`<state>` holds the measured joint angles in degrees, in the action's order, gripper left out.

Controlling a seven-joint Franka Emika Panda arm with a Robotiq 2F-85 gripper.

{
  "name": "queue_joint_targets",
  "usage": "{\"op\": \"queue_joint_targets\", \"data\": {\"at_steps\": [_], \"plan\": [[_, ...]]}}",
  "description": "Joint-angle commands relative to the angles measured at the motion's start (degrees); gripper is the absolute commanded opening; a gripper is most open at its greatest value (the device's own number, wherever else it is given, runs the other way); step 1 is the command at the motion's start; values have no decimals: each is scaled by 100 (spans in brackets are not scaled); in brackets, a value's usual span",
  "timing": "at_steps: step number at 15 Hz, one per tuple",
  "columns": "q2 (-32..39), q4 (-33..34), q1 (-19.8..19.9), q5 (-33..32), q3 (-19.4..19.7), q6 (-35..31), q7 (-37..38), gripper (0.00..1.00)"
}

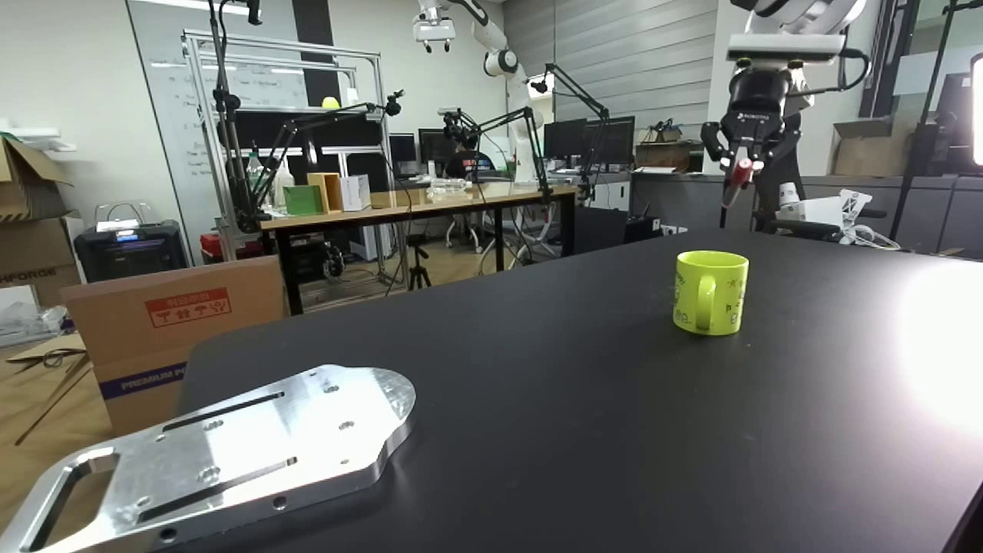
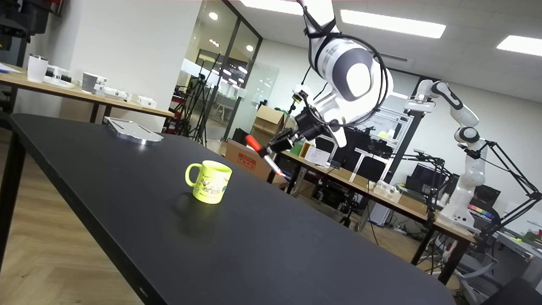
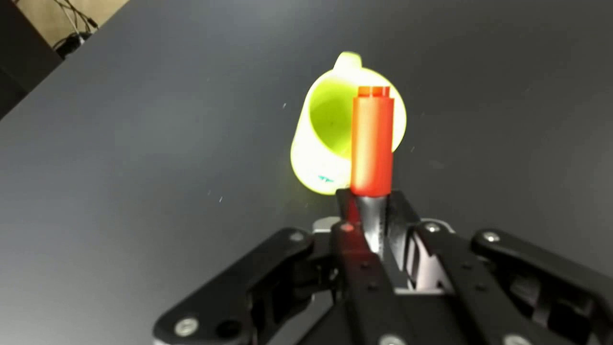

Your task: Put the marker in the green cup

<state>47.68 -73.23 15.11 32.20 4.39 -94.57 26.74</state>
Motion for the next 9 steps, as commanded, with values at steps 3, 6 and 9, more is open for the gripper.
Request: {"op": "queue_joint_targets", "data": {"at_steps": [3, 6, 9], "plan": [[227, 983, 116, 931, -434, 1939, 420, 5], [271, 923, 98, 1405, -441, 2777, 429, 5], [279, 660, 11, 1711, -298, 3135, 351, 5]]}}
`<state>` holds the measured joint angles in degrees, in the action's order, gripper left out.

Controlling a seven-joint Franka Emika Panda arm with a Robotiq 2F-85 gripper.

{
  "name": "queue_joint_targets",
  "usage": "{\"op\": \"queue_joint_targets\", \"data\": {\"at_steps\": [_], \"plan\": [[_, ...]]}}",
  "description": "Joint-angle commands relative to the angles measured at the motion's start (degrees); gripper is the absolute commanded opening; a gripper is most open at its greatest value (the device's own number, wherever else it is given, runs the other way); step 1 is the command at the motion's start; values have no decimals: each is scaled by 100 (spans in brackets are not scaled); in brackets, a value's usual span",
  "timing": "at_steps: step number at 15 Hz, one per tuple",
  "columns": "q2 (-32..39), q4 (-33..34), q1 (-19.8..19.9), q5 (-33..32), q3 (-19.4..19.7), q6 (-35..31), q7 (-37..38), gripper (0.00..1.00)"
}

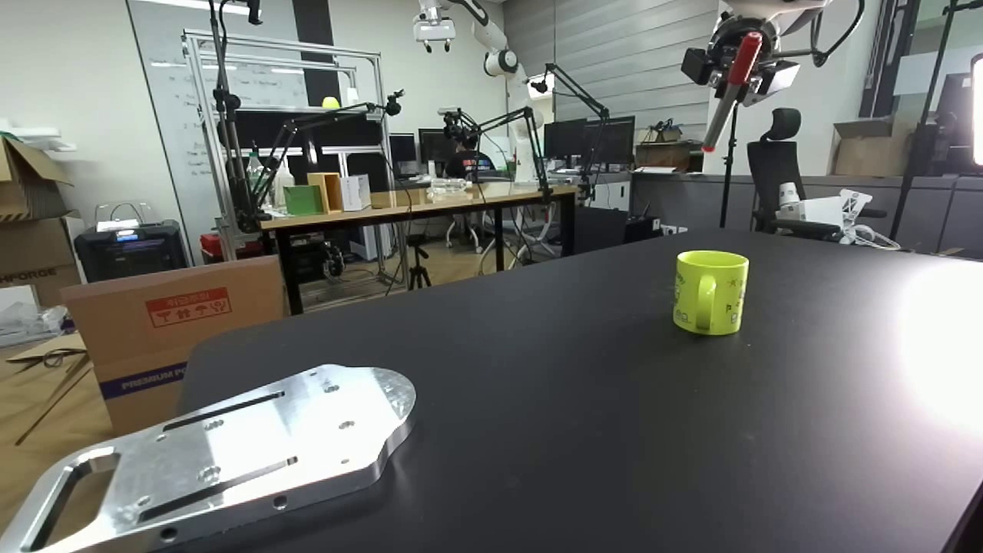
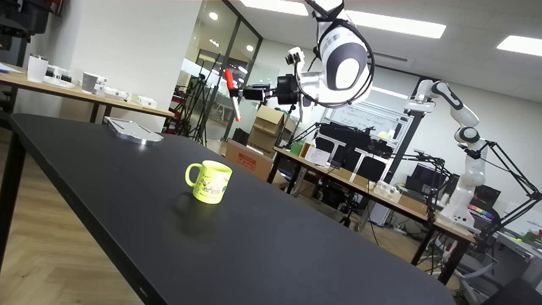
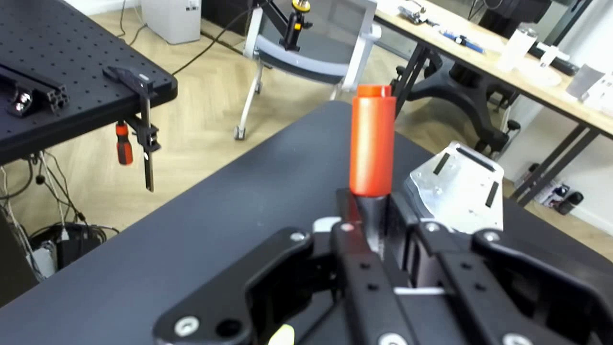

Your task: Put the marker in the green cup

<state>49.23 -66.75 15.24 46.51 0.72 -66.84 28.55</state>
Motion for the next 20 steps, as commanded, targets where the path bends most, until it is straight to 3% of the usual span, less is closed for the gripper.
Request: {"op": "queue_joint_targets", "data": {"at_steps": [1, 10, 20], "plan": [[172, -26, -25, 336, 117, 400, 170, 5], [1110, 122, -110, 213, 502, 56, 138, 5], [1889, 571, -69, 152, 398, -620, -48, 5]]}}
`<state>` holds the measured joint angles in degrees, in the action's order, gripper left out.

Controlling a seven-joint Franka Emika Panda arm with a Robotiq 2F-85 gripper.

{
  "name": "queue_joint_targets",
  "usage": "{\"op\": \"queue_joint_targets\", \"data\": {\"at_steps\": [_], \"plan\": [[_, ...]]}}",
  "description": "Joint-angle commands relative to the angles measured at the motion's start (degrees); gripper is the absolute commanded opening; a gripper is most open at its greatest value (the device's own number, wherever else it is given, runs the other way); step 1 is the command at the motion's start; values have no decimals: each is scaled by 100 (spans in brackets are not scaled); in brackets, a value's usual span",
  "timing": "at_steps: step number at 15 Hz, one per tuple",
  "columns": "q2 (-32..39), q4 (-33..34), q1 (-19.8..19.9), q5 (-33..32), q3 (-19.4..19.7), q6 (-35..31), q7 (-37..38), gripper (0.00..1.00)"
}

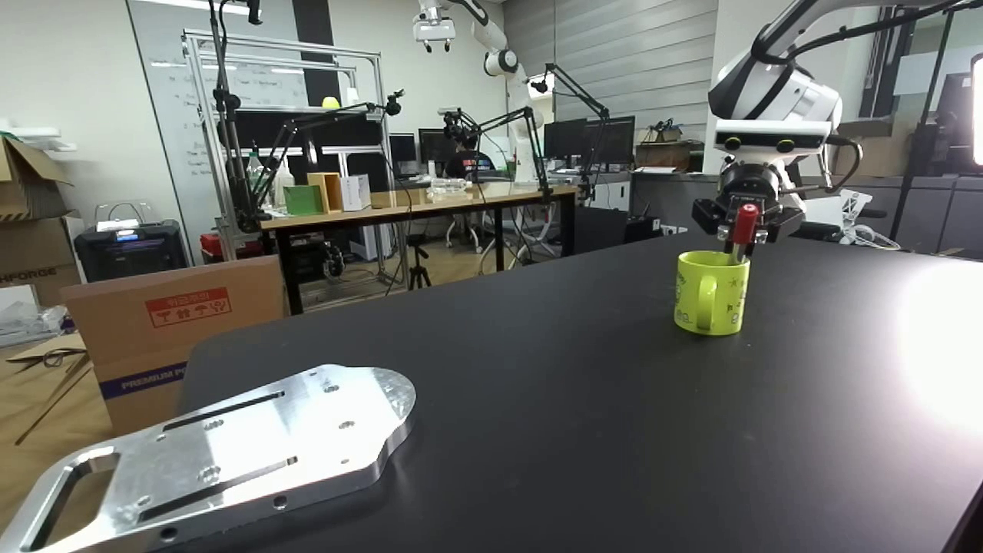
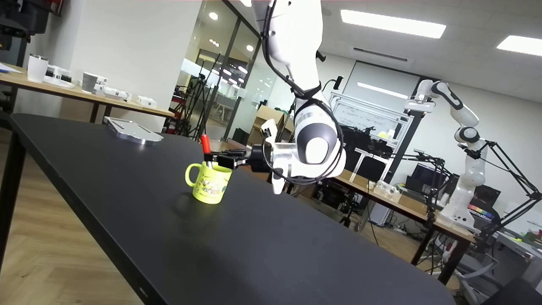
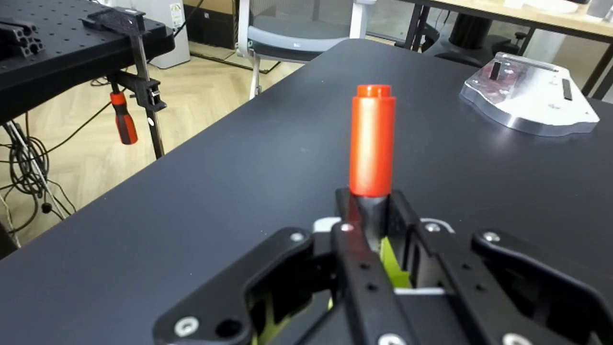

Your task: Put the marker in the green cup

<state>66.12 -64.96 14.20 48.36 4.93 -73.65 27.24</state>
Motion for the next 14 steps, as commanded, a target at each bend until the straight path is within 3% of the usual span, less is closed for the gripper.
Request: {"op": "queue_joint_targets", "data": {"at_steps": [1, 3, 8, 10, 11, 14], "plan": [[195, 425, 44, -52, -31, 96, 57, 45], [100, 477, 75, -39, -68, 162, -31, 51], [-473, 630, 146, -11, -207, 498, -325, 84], [-655, 729, 107, -259, -167, 932, -398, 98], [-455, 675, 111, -67, -165, 621, -333, 80], [-678, 689, 103, -170, -157, 850, -370, 98]]}}
